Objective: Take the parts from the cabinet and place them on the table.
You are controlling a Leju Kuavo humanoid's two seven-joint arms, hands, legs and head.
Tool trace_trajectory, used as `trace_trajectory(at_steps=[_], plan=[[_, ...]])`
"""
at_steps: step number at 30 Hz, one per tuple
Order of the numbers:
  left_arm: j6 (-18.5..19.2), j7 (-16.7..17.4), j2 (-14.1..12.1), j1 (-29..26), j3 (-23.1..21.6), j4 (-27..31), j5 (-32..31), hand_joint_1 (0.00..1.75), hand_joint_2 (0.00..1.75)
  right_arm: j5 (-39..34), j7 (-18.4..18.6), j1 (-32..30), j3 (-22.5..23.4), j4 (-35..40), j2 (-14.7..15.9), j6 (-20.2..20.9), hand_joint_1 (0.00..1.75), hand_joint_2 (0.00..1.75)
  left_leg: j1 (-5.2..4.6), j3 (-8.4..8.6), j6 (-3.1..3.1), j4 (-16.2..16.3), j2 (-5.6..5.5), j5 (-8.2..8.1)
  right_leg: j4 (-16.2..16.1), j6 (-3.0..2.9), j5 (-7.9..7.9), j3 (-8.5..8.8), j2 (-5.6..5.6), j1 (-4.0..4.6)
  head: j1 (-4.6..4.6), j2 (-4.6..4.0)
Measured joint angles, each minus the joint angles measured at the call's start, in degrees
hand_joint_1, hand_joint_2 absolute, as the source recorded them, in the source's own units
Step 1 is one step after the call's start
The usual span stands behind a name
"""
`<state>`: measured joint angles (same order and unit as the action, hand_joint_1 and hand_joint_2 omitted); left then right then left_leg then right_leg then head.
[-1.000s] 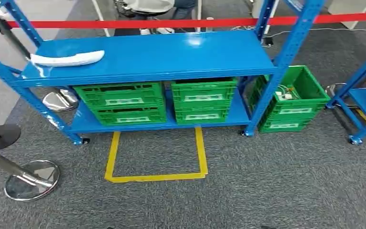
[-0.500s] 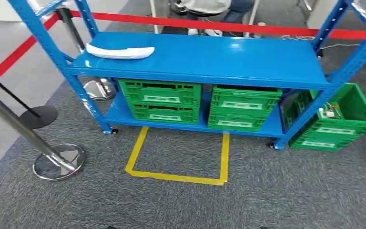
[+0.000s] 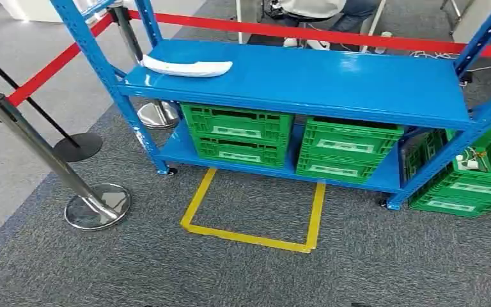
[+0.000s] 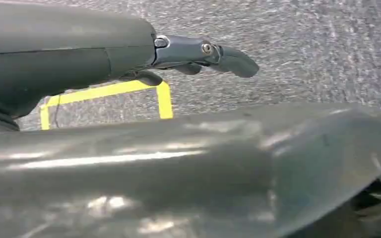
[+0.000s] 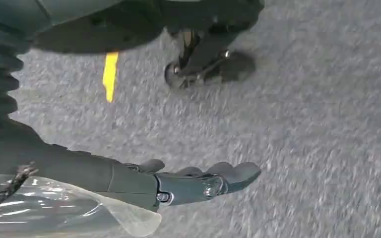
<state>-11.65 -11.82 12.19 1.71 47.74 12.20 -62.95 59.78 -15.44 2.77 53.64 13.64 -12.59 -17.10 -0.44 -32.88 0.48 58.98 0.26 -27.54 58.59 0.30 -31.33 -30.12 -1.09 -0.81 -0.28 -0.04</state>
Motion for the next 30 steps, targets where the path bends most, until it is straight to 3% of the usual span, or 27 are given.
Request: trace_trajectory(at_steps=[3, 4, 5, 6, 10, 13, 30], plan=[[-0.1, 0.1, 0.0, -0.1, 0.0, 0.0, -0.1, 0.0, 0.0, 1.5, 2.7, 0.0, 0.0, 0.0, 0.0, -2.8, 0.0, 1.75, -0.12, 0.07, 0.11, -0.6, -0.23, 0.1, -0.9, 0.97, 0.32, 0.43, -0.39, -0.15, -0.07, 0.0], [-0.1, 0.3, 0.1, -0.3, 0.0, 0.0, -0.2, 0.0, 0.0, 1.9, 3.6, 0.0, 0.0, 0.0, 0.0, -3.4, 0.0, 1.75, 0.14, 0.38, -1.02, -1.4, -0.28, 0.63, -1.1, -0.3, 0.81, 0.52, -0.38, 0.15, 0.06, 0.0], [-0.1, 0.3, 0.1, -0.2, 0.0, 0.0, -0.3, 0.0, 0.0, 2.2, 4.4, 0.1, 0.0, 0.0, 0.0, -4.2, 0.0, 1.75, 0.15, 0.33, -0.91, -1.5, -0.33, 0.67, -1.5, -1.44, 0.43, 0.7, -0.45, 0.09, 0.2, 0.0], [-0.1, 0.3, 0.2, -0.1, 0.0, 0.0, -0.4, 0.0, 0.0, 2.5, 4.9, 0.1, 0.0, 0.0, 0.0, -4.8, 0.0, 1.75, 0.13, 0.34, -0.81, -1.5, -0.35, 0.6, -1.6, -0.84, 0.75, 0.83, -0.43, 0.11, 0.24, 0.0], [-0.2, 0.3, 0.4, 0.0, 0.0, 0.0, -0.4, 0.0, 0.0, 1.7, 4.8, 0.1, 0.1, 0.0, 0.0, -5.7, 0.0, 1.75, 0.07, 0.56, -0.4, -1.5, -0.33, 0.36, -2.4, -0.48, 0.85, 1.19, -0.36, 0.06, 0.19, 0.0], [-0.2, 0.3, 0.4, 0.0, 0.0, 0.0, -0.5, 0.0, 0.0, 1.9, 4.7, 0.1, 0.1, 0.0, 0.0, -6.2, 0.0, 1.75, 0.06, 0.76, -0.16, -1.5, -0.34, 0.22, -2.7, 0.69, 0.79, 1.07, -0.37, -0.02, 0.19, 0.0], [-0.2, 0.3, 0.4, 0.1, 0.0, 0.0, -0.7, 0.0, 0.0, 4.0, 5.3, 0.2, 0.1, 0.0, 0.0, -8.2, 0.0, 1.75, 0.18, 1.0, 0.03, -1.5, -0.33, 0.18, -2.7, 0.78, 0.75, 1.82, -0.37, 0.17, 0.15, 0.0]])
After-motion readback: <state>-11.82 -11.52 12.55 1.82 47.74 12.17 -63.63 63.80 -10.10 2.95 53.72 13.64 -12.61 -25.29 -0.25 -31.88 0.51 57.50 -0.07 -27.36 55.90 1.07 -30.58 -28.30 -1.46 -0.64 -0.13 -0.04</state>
